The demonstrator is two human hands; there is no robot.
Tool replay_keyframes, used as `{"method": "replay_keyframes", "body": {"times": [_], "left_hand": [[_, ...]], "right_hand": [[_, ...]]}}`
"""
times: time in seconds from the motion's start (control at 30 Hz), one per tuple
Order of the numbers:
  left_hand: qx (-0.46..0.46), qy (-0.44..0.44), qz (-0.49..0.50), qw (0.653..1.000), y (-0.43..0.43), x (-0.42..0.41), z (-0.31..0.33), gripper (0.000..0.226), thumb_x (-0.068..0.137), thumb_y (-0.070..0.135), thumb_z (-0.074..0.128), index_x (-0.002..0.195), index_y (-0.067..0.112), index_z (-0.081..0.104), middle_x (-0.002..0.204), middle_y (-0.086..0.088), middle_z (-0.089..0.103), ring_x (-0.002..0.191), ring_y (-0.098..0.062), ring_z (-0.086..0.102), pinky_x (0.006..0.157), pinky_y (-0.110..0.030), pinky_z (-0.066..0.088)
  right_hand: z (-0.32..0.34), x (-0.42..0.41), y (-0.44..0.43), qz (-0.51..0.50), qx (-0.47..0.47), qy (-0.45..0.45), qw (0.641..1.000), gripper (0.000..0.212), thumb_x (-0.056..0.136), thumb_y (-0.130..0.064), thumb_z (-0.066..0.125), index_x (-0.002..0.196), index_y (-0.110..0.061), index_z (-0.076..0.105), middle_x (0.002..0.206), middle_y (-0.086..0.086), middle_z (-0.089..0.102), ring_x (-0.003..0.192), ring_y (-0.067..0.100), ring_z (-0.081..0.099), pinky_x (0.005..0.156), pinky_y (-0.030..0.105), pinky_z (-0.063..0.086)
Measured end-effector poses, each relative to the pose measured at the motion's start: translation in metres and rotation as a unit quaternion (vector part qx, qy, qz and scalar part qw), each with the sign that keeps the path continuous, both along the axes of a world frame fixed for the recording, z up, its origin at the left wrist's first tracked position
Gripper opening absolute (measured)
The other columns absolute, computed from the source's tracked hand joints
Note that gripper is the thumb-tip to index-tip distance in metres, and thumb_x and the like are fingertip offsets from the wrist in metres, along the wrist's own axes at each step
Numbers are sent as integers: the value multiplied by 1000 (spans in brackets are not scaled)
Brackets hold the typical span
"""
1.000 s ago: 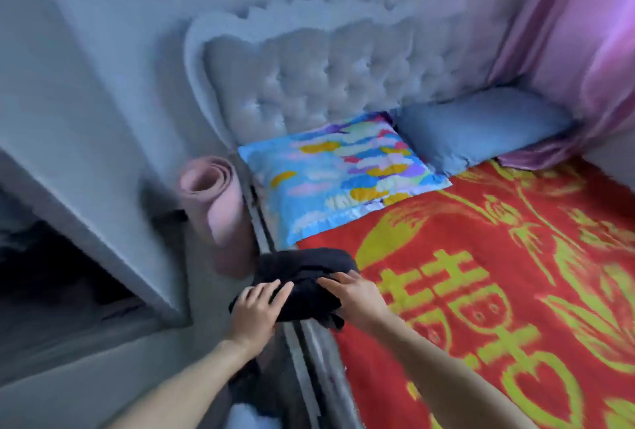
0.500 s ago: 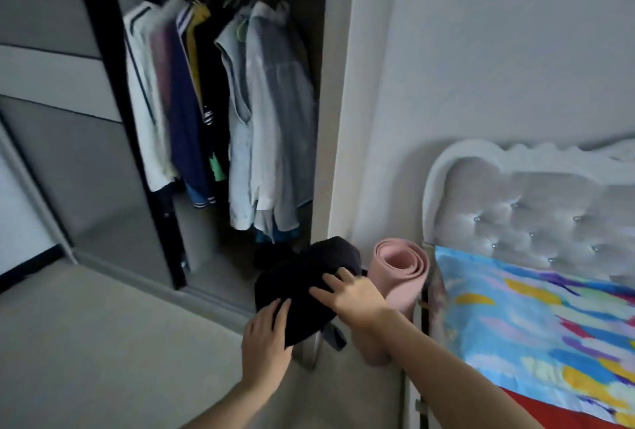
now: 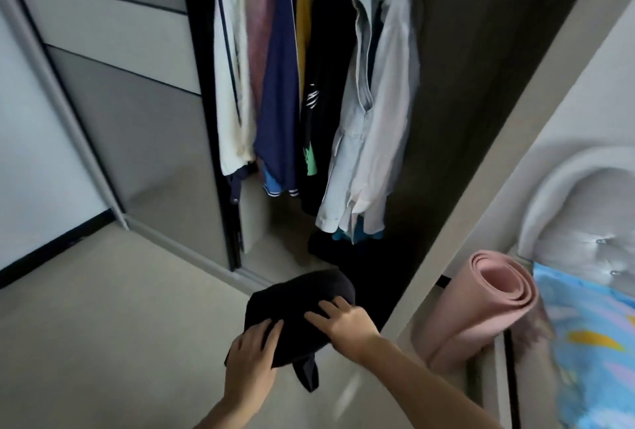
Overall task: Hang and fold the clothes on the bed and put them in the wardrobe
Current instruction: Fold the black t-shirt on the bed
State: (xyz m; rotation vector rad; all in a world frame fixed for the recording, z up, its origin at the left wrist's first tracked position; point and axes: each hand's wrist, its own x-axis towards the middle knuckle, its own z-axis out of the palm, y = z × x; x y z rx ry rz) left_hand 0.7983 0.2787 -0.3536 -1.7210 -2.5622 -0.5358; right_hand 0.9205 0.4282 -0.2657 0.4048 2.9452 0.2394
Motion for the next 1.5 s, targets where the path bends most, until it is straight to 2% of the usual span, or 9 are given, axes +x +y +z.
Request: {"method": "replay_keyframes", "body": {"times": [0.47,0.67,0.87,1.1,1.2,1.27,1.37,1.43,1.5], "left_hand": [[-32,-1,-17,999,86,-140,-55,97,26,-1,88,113,16,49,90,-9,69,77,-26,69,63,-34,55],[-61,32,11,998,150,-208,-105,79,21,-4,88,97,8,73,87,-11,69,74,-29,69,59,-36,55],[-49,16,21,998,194,-273,-188,100,21,-6,84,111,14,48,87,-12,68,74,-31,68,59,-38,55],[-44,76,-23,996,291,-350,-357,105,19,10,90,116,16,51,95,-15,68,76,-35,66,60,-41,52],[-9,123,-78,989,357,-354,-431,62,53,10,74,114,16,67,110,-16,66,90,-35,66,68,-41,52],[-56,120,-111,985,397,-345,-477,57,72,17,48,127,21,58,131,-19,54,113,-36,58,83,-45,50],[-236,57,-120,963,421,-330,-545,82,87,32,52,150,29,0,156,-14,-12,143,-37,0,112,-52,15],[-324,19,-132,937,416,-323,-579,89,89,39,53,147,31,-14,153,-9,-26,142,-37,-14,112,-53,4],[-347,2,-151,926,411,-318,-599,84,93,39,48,146,33,-17,152,-7,-30,141,-38,-16,112,-53,3]], "right_hand": [[-93,-138,96,-9,-71,-16,997,65,26,-44,86,89,-42,74,77,-11,70,58,7,63,35,12,40],[-159,-204,165,-8,-95,-56,994,58,89,-18,49,145,-25,33,142,13,39,123,33,40,82,41,45],[-237,-276,206,7,-86,16,996,67,27,-46,85,92,-41,74,86,-12,71,67,7,66,39,13,44],[-420,-330,289,5,-3,187,982,43,72,-15,43,100,-24,75,98,7,72,82,21,70,45,20,51],[-508,-317,326,-84,29,227,970,46,72,-11,41,103,-19,74,101,11,72,84,24,70,46,21,52],[-559,-303,349,-157,43,202,966,48,70,-13,42,107,-22,72,104,10,71,90,24,70,53,21,54],[-621,-270,362,-299,22,9,954,68,85,-14,50,147,-27,27,148,21,32,138,31,31,107,39,34],[-652,-258,357,-354,-79,-113,925,80,92,-33,51,150,-32,-4,157,16,-5,145,32,-3,115,49,10],[-672,-260,351,-355,-125,-125,918,78,92,-44,48,149,-35,-4,157,13,-12,144,34,-7,114,51,8]]}}
